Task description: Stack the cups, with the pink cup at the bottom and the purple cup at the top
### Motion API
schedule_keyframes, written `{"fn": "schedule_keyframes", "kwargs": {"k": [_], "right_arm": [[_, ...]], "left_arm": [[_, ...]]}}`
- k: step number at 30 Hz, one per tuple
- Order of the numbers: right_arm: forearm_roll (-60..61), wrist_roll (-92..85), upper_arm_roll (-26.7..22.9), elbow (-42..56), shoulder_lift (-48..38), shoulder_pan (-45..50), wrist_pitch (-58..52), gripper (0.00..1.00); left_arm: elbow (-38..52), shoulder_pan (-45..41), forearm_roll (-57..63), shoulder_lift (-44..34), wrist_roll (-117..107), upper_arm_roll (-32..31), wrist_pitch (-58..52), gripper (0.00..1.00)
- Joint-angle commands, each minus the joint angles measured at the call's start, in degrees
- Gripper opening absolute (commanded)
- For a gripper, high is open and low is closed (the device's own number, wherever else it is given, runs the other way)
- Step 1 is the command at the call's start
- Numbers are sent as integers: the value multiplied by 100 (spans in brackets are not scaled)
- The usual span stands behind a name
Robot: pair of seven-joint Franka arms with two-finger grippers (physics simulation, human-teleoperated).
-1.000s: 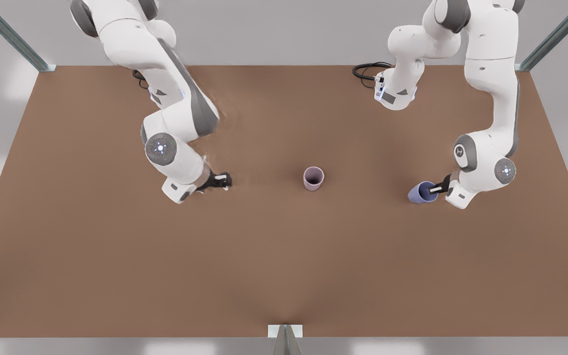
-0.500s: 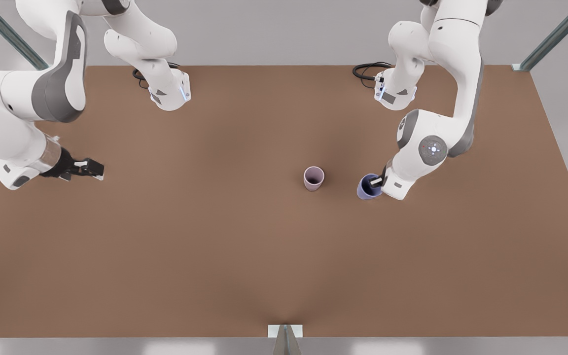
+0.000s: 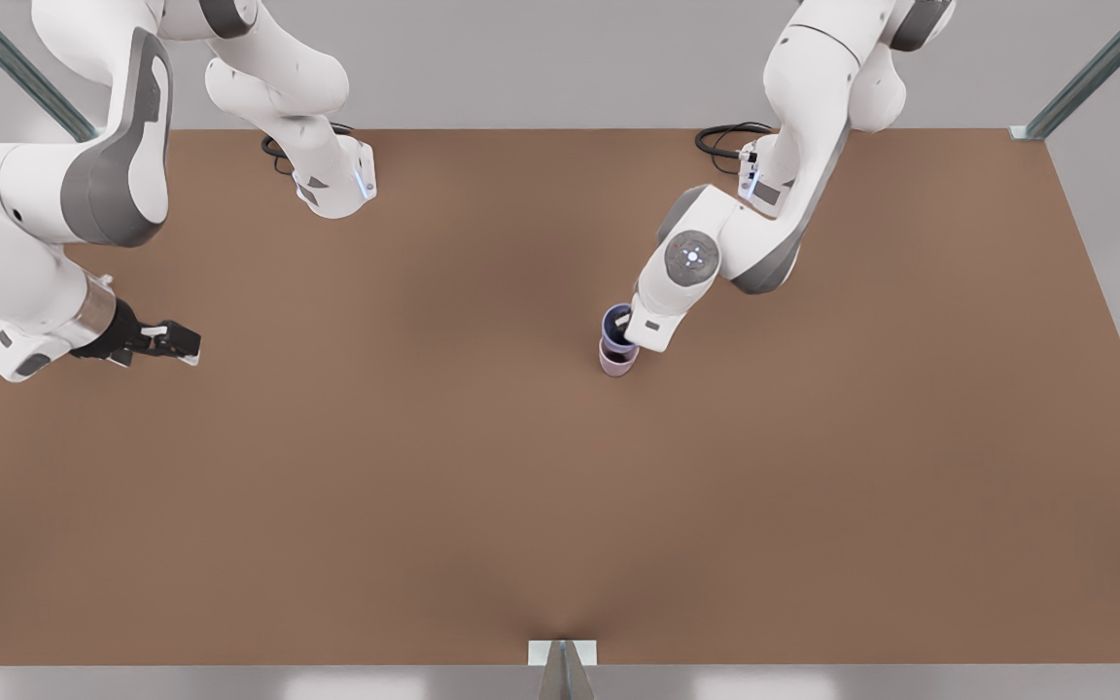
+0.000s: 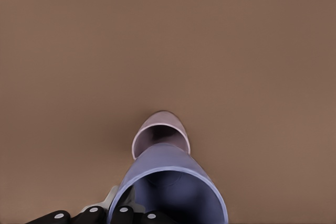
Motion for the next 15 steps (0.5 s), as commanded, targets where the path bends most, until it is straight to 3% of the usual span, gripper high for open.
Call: {"fn": "schedule_keyframes", "kwargs": {"k": [1, 15], "right_arm": [[0, -4, -2, 0, 1, -3, 0, 100], [18, 5, -2, 44, 10, -12, 88, 100]], "left_arm": [[3, -1, -168, 13, 7, 0, 20, 21], [3, -1, -80, 312, 51, 9, 143, 21]]}}
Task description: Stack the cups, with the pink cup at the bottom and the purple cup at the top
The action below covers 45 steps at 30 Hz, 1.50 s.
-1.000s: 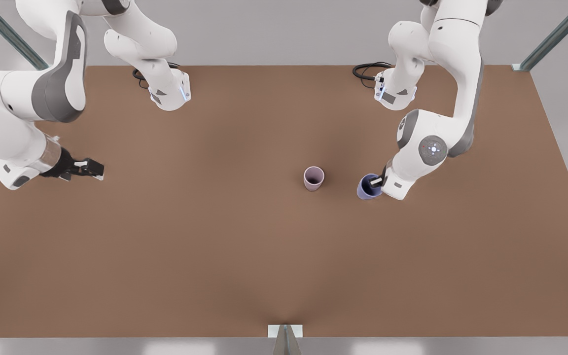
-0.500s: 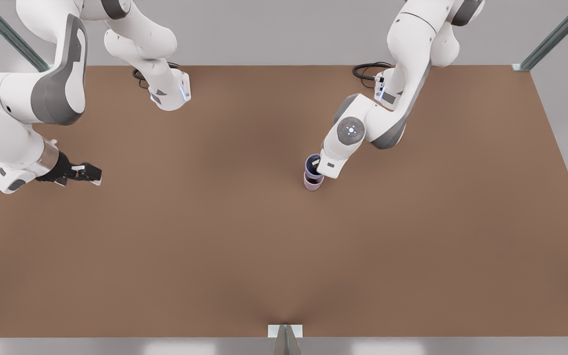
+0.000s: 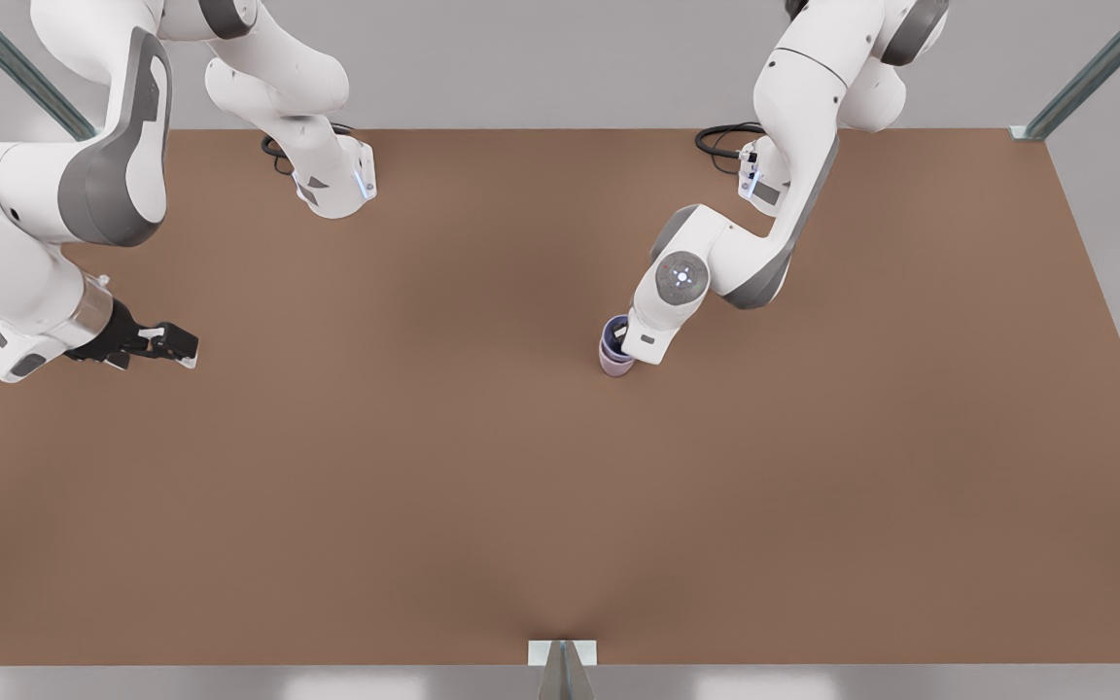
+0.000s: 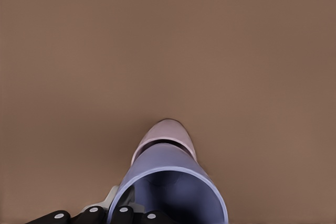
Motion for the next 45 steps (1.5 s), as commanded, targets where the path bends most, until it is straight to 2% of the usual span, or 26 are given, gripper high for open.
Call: {"fn": "schedule_keyframes", "kwargs": {"k": [1, 12, 13, 14, 15, 41, 42, 44, 45], "right_arm": [[0, 0, -1, 0, 8, -1, 0, 100], [0, 0, 8, 70, 34, -1, 0, 100], [0, 0, -1, 70, 34, -1, 0, 100], [0, 0, -1, 70, 34, -1, 0, 100], [0, 0, 8, 70, 34, -1, 0, 100], [18, 0, -1, 158, 104, -1, 53, 100], [18, 0, -1, 158, 104, -1, 53, 100], [18, 0, -1, 167, 104, -1, 53, 100], [18, 0, -1, 167, 104, -1, 53, 100]], "left_arm": [[8, 0, -189, 11, 8, 0, 11, 21], [43, 0, -189, 116, -10, 0, 160, 21], [43, 0, -171, 125, -10, 0, 186, 49], [43, 0, -110, 134, -10, 0, 187, 82], [43, 0, -101, 134, -10, 0, 187, 93], [43, 0, -101, 107, -54, 9, 187, 92], [69, 0, -101, 28, -54, 18, 72, 92], [842, 9, -22, 28, -1, 141, -946, 93], [1194, 26, 198, 28, 78, 220, -1421, 100]]}}
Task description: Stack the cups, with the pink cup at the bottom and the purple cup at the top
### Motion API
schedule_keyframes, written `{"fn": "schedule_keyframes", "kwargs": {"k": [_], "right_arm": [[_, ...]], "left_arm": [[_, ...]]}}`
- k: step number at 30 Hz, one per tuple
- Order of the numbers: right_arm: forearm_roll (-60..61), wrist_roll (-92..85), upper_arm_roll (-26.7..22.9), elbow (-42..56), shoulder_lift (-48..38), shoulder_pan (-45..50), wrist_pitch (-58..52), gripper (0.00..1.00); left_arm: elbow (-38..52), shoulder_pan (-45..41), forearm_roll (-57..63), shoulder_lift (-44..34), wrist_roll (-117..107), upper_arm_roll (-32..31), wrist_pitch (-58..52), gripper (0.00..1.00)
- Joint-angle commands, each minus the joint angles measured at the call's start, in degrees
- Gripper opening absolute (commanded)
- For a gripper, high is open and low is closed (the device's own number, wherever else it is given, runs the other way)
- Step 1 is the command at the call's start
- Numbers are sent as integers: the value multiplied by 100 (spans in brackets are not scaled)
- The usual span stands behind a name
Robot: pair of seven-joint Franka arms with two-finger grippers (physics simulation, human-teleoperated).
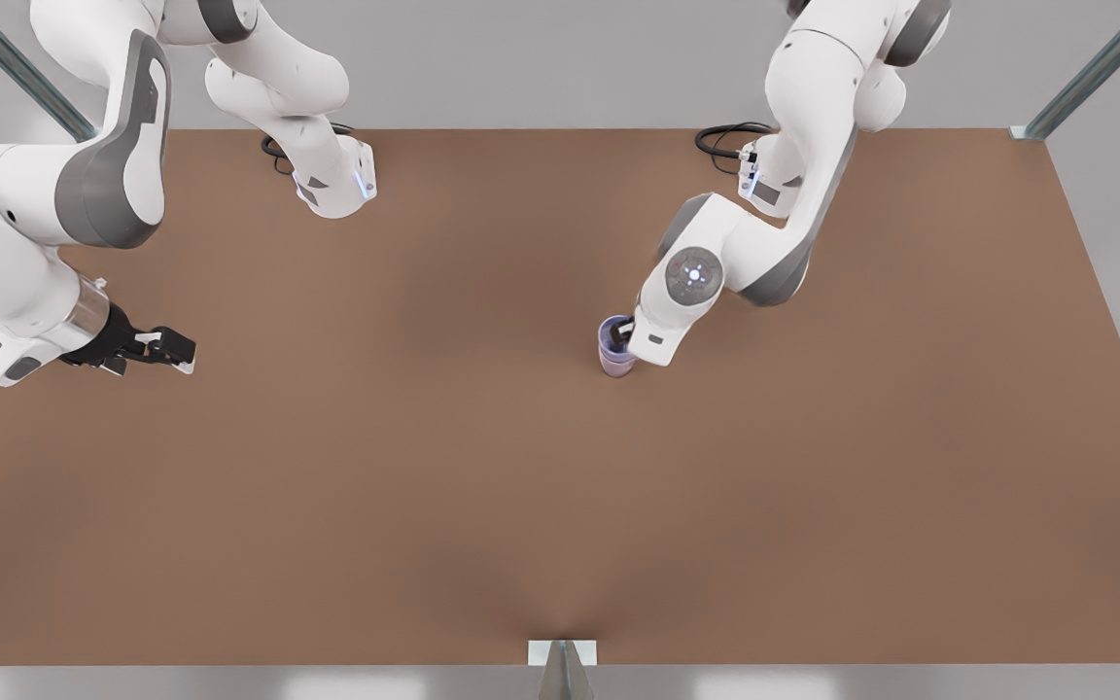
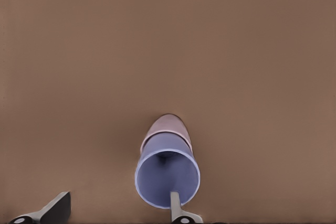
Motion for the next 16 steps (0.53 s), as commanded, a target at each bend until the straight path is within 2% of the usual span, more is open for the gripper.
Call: {"fn": "schedule_keyframes", "kwargs": {"k": [1, 5, 7, 8, 10, 16], "right_arm": [[0, 0, 0, 0, 0, -3, 0, 100], [9, 0, 0, 35, 0, -12, 0, 100], [9, 0, 0, 35, 0, -12, 0, 100], [9, 0, 0, 35, 0, -12, 0, 100], [9, 0, 0, 44, 0, -20, 0, 100], [26, 9, 0, 79, 35, -38, 44, 100]], "left_arm": [[117, -5, 202, -8, 191, 97, -195, 100], [979, -22, 246, -166, 2661, 1336, -1206, 100], [1251, 47, 1063, -324, 2811, 1337, -1321, 100], [1295, 784, 1098, -412, 2819, 715, -1286, 100], [1357, 2033, 2074, -526, 3241, -772, -1224, 100], [1207, 2280, 2083, -790, 3716, -887, -1013, 100]]}}
